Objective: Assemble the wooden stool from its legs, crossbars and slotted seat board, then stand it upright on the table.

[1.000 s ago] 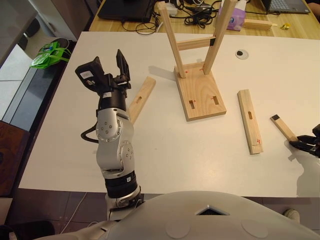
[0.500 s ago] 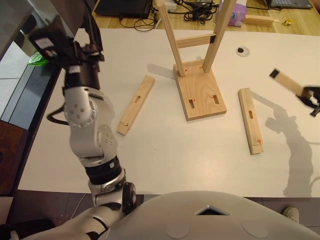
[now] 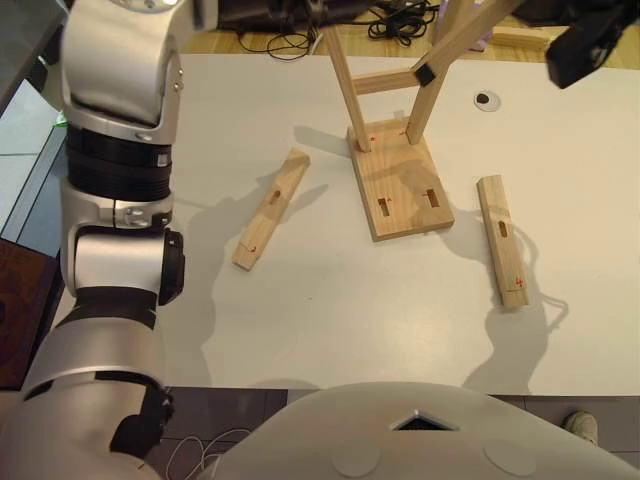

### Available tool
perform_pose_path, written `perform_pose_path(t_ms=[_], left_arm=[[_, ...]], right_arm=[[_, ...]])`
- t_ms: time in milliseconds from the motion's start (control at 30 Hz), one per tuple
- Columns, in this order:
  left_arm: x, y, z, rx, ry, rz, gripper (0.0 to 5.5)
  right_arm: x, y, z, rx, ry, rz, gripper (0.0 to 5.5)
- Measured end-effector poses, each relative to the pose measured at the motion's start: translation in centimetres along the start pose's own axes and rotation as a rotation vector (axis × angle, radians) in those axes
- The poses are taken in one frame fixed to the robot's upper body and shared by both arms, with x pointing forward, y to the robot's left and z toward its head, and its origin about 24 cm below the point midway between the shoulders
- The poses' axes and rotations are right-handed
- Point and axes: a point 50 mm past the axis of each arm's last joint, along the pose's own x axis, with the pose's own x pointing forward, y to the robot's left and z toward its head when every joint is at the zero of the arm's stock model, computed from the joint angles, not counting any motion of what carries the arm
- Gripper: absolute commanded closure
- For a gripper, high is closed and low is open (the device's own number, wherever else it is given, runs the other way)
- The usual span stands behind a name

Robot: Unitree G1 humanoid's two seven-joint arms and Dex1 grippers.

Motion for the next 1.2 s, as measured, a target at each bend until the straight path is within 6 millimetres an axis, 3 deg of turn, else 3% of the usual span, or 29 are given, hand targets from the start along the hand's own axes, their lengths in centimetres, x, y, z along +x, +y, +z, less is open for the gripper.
perform_pose_path(t_ms=[300, 700, 1200], left_arm=[[1.7, -1.5, 1.4, -0.295, -0.006, -0.23, 2.2], [3.8, -3.1, -1.1, -0.438, 0.162, -0.215, 2.2], [4.1, -4.2, -1.9, -0.517, 0.185, -0.236, 4.51]], right_arm=[[3.2, -2.5, 1.2, -0.207, -0.149, 0.043, 4.2], [4.5, -4.0, 2.5, -0.309, -0.221, 0.0, 4.2], [4.8, -3.9, 2.9, -0.322, -0.246, 0.004, 4.2]])
